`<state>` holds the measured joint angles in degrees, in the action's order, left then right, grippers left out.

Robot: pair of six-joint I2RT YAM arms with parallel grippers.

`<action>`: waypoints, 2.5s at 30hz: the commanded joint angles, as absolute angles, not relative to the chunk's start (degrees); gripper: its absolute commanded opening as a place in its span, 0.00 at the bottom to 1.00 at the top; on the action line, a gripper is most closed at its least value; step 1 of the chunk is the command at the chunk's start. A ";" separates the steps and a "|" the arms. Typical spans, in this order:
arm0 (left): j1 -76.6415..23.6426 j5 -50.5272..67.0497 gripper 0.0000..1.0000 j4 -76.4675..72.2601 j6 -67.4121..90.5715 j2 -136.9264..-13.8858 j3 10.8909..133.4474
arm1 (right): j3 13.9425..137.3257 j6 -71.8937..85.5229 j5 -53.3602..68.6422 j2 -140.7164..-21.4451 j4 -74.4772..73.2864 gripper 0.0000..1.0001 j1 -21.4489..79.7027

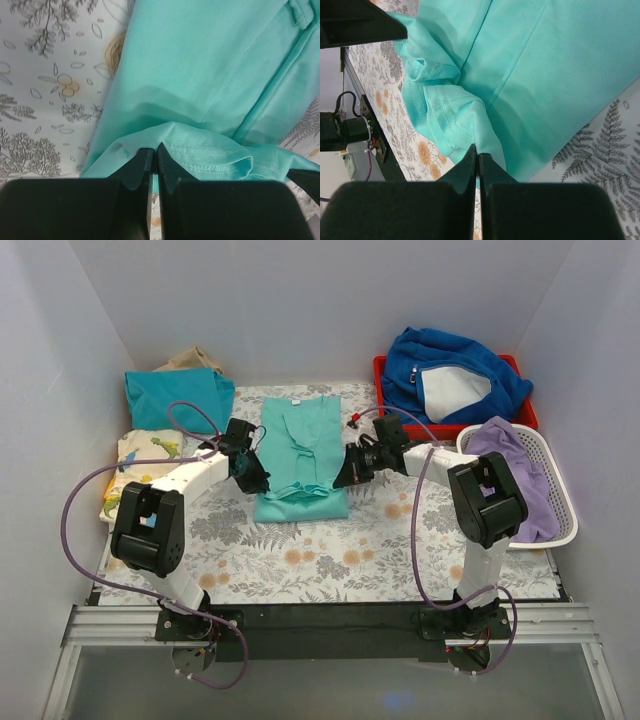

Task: Fold and stack the t-shirts
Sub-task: Fold the tshirt

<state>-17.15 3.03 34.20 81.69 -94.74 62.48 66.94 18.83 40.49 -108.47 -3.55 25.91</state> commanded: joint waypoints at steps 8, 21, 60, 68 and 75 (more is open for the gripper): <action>-14.06 4.49 0.28 31.55 79.10 -100.54 68.29 | 73.30 15.48 39.82 -113.20 -4.13 0.23 24.17; -11.60 3.41 0.76 29.29 75.77 -91.24 69.97 | 74.27 8.51 25.12 -100.20 -5.62 0.46 21.88; -11.60 16.79 0.71 21.09 68.91 -109.16 74.88 | 83.41 13.18 34.10 -121.81 -4.92 0.46 27.68; -11.60 9.85 0.71 20.04 67.94 -110.48 73.13 | 83.76 11.17 31.47 -122.61 -5.10 0.46 26.81; -11.60 0.70 0.71 19.78 67.94 -107.84 72.07 | 84.20 8.79 30.15 -121.20 -5.10 0.47 26.37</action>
